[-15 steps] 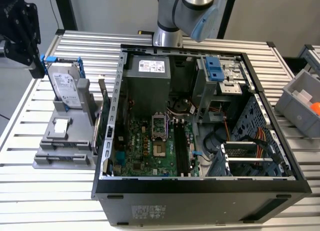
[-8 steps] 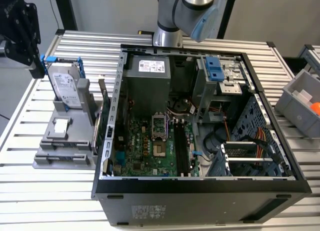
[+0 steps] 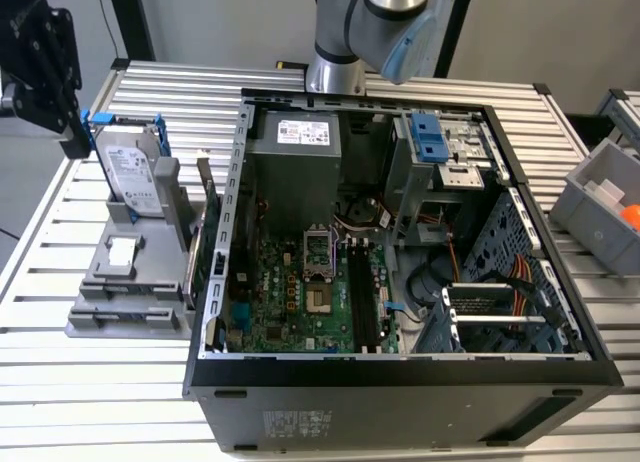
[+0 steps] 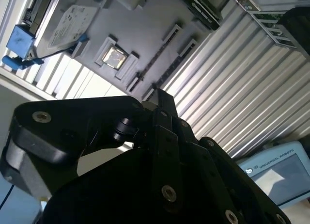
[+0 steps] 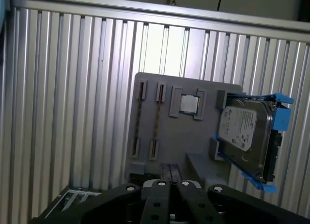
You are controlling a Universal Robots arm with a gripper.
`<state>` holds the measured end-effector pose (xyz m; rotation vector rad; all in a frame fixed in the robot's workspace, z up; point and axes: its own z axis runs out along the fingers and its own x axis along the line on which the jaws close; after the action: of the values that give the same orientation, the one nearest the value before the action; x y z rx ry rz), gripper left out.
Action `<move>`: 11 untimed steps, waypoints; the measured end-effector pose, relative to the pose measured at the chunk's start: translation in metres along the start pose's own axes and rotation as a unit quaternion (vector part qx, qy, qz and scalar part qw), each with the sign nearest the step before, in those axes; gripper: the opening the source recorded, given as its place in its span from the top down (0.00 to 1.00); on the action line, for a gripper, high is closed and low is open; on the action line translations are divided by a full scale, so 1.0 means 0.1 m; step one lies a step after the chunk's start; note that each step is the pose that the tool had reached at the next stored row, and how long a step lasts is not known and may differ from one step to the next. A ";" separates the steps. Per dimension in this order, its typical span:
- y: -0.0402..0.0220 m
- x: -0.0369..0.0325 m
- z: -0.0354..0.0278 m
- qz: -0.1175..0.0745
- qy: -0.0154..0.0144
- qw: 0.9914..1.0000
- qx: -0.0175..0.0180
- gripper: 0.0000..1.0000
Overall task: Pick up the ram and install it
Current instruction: 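Pick up the ram and move it above insertion slot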
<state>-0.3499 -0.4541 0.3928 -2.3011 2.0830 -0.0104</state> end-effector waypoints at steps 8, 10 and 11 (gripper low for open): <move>0.002 0.017 0.013 0.009 0.000 1.000 0.001 1.00; 0.001 0.018 0.020 0.026 0.000 1.000 0.001 1.00; 0.002 0.018 0.023 0.032 0.001 0.999 0.001 1.00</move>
<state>-0.3498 -0.4559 0.3904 -2.2314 2.1558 -0.0122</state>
